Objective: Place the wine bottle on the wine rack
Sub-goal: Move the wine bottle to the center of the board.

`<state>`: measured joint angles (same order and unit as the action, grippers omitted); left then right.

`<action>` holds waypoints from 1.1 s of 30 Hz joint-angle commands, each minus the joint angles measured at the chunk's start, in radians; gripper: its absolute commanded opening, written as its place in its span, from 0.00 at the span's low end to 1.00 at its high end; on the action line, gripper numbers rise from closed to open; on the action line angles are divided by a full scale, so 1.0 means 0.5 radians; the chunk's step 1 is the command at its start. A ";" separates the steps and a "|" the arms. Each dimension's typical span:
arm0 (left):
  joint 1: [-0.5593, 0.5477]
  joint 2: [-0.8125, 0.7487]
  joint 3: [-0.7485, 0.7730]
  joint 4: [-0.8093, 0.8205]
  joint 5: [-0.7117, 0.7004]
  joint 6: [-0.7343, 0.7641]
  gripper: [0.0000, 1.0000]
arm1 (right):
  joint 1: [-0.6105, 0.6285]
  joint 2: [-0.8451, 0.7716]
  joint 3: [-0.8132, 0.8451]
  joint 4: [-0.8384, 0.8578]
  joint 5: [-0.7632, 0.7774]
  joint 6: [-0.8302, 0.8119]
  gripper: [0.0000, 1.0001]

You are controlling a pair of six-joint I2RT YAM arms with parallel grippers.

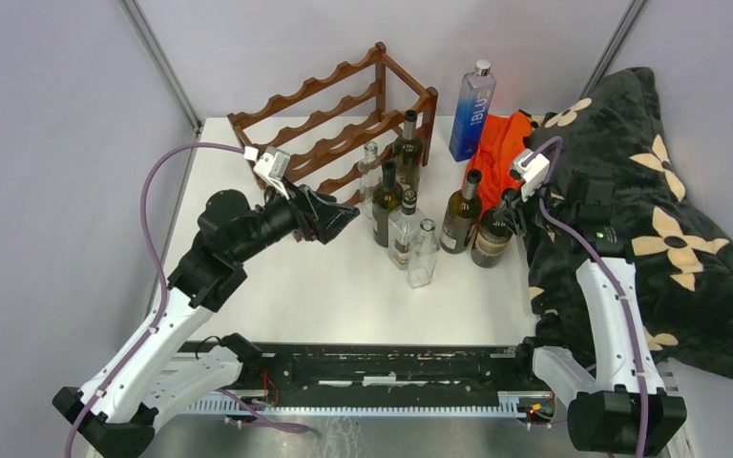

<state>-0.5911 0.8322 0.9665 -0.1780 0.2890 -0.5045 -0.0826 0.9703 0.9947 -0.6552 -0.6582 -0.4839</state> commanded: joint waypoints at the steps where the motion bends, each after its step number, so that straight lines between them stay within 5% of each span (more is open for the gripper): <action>1: -0.005 -0.064 -0.024 0.073 -0.014 0.049 0.84 | -0.035 0.045 0.116 0.231 0.257 0.037 0.12; 16: -0.007 -0.072 -0.039 0.057 0.003 0.063 0.84 | -0.449 0.196 0.113 0.253 0.169 -0.003 0.17; 24: -0.006 -0.063 -0.035 0.060 0.023 0.043 0.84 | -0.524 0.224 0.188 0.158 -0.010 -0.039 0.68; 33: -0.005 -0.066 -0.031 0.074 0.041 0.024 0.84 | -0.554 0.228 0.552 0.056 -0.009 -0.063 0.90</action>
<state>-0.5915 0.8051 0.9421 -0.1841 0.2909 -0.5045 -0.3508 1.0943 1.1381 -0.6243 -0.6514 -0.4976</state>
